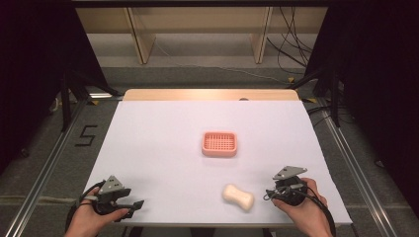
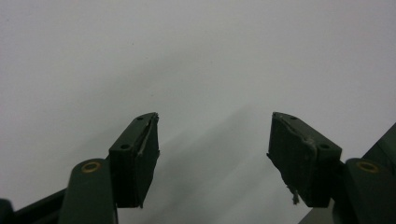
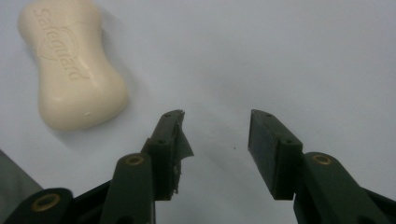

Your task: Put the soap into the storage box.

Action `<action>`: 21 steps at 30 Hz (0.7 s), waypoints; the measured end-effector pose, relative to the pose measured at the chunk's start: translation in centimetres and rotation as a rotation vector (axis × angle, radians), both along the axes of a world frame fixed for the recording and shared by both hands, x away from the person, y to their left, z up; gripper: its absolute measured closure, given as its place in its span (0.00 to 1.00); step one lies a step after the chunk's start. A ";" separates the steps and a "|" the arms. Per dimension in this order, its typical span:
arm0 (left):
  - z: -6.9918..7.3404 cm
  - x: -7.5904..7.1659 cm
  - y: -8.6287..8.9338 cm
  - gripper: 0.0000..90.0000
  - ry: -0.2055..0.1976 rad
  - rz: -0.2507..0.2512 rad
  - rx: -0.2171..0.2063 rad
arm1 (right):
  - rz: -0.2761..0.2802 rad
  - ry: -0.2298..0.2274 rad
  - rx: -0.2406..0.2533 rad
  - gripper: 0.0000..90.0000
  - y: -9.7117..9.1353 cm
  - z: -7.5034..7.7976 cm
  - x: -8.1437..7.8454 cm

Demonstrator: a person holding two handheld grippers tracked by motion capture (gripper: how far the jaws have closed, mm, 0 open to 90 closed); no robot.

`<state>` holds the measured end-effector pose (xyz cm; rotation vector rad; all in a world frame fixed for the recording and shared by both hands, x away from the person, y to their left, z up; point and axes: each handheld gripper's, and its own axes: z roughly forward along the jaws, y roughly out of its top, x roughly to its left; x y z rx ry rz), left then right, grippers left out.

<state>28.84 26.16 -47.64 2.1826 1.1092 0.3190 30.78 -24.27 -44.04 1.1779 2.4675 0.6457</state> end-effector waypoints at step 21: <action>-0.3 0.2 -0.2 0.36 0.021 -0.025 -0.009 | 0.237 0.173 -0.119 0.49 3.6 2.7 1.0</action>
